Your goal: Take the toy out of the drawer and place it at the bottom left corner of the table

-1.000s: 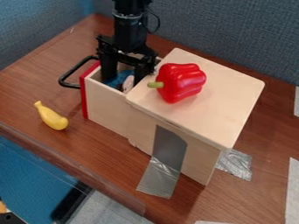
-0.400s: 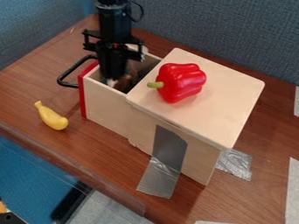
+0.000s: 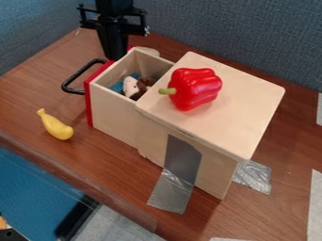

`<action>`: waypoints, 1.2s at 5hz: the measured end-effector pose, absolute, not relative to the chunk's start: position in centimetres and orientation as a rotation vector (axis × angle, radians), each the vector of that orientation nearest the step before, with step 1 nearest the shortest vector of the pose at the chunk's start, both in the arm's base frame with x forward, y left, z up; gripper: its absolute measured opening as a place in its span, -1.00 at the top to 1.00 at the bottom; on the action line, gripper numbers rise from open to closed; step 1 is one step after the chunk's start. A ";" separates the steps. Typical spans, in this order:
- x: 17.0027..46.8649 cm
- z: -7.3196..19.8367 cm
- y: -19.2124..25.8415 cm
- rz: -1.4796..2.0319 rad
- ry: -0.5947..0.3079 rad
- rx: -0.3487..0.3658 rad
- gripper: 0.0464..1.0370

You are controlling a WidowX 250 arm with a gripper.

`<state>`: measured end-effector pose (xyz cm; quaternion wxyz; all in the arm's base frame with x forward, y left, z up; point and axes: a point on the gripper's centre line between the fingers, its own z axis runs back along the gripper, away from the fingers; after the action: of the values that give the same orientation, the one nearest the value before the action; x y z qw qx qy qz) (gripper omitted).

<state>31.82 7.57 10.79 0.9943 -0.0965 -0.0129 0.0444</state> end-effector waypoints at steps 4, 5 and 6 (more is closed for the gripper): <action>32.4 9.8 6.4 0.047 -0.052 -0.145 -0.43; 32.7 8.6 6.0 0.053 -0.034 -0.129 -0.91; 32.8 6.8 5.2 0.041 0.005 -0.107 -0.93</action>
<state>32.82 5.21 6.84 0.9984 -0.0534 0.0026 0.0207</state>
